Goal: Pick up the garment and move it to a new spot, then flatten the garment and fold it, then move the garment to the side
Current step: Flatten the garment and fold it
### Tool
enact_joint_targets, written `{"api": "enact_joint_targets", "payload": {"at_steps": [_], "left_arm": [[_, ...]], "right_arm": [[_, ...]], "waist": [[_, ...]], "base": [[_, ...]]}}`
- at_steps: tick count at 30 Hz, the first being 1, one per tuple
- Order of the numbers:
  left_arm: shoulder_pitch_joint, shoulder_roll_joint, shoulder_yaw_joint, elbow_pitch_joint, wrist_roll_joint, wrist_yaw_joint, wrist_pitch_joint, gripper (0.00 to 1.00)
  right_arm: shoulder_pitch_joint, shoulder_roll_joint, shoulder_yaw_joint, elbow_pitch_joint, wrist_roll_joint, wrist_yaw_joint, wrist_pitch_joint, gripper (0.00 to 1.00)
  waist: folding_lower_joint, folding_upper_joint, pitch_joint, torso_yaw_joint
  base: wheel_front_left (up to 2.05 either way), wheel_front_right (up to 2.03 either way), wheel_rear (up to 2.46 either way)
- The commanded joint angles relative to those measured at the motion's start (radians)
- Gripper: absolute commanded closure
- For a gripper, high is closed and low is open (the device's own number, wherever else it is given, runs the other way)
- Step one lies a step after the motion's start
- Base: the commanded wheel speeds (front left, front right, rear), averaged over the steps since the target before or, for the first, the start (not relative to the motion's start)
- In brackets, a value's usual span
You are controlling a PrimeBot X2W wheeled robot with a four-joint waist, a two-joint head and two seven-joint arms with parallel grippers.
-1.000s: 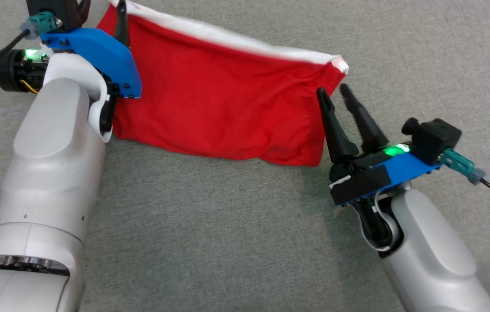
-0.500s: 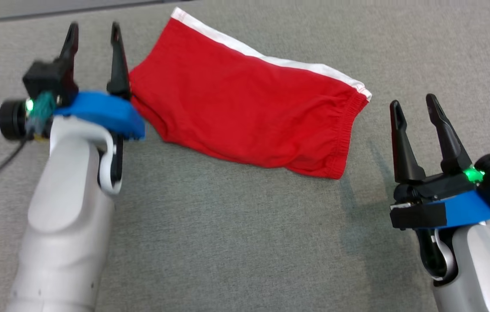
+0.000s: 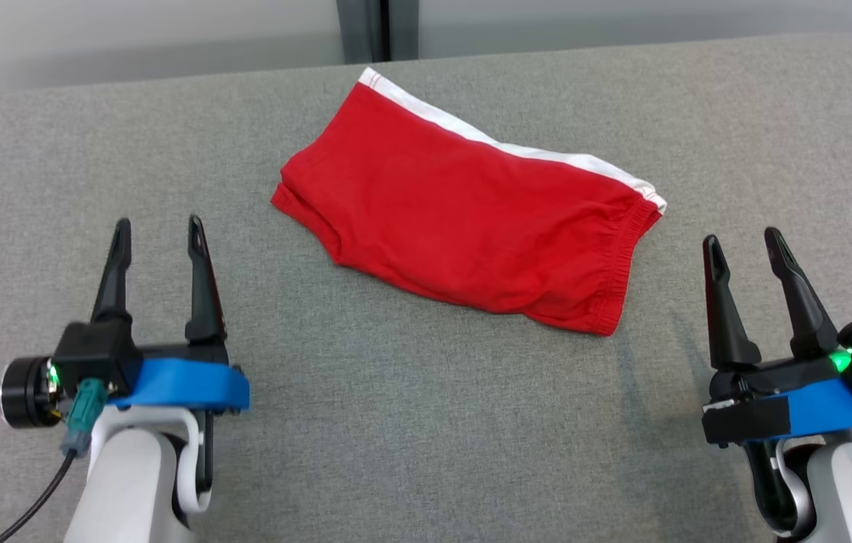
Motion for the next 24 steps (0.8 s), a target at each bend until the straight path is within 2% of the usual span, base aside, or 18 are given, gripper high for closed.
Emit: {"api": "enact_joint_targets", "payload": {"at_steps": [1,5,14,21,24], "left_arm": [[0.025,0.011,-0.006,-0.014,-0.002,-0.006,0.006,0.0],[0.095,0.024,-0.005,-0.054,-0.025,-0.022,0.029,0.0],[0.173,0.044,-0.007,-0.115,-0.048,-0.02,0.077,0.0],[0.16,0.052,-0.012,-0.13,-0.045,-0.014,0.087,0.0],[0.105,0.058,-0.026,-0.135,-0.036,-0.026,0.1,0.0]], "right_arm": [[0.02,0.0,-0.006,0.001,-0.001,0.0,0.004,0.0],[0.05,0.006,-0.024,-0.003,0.004,0.0,0.016,0.0],[0.09,0.004,-0.041,-0.022,0.013,0.0,0.049,0.0],[0.086,0.008,-0.044,-0.033,0.011,0.0,0.056,0.0],[0.072,0.01,-0.045,-0.045,0.01,0.0,0.057,0.0]], "waist": [[0.0002,0.0002,-0.01,0.0],[0.0002,0.0002,-0.038,0.006],[0.0002,0.0002,-0.078,0.014],[0.0002,0.0002,-0.065,0.023],[0.0002,0.0002,-0.041,0.025]], "base": [[0.0,0.0,0.0],[0.0,0.0,0.0],[0.0,0.0,0.0],[0.0,0.0,0.0],[0.0,0.0,0.0]]}}
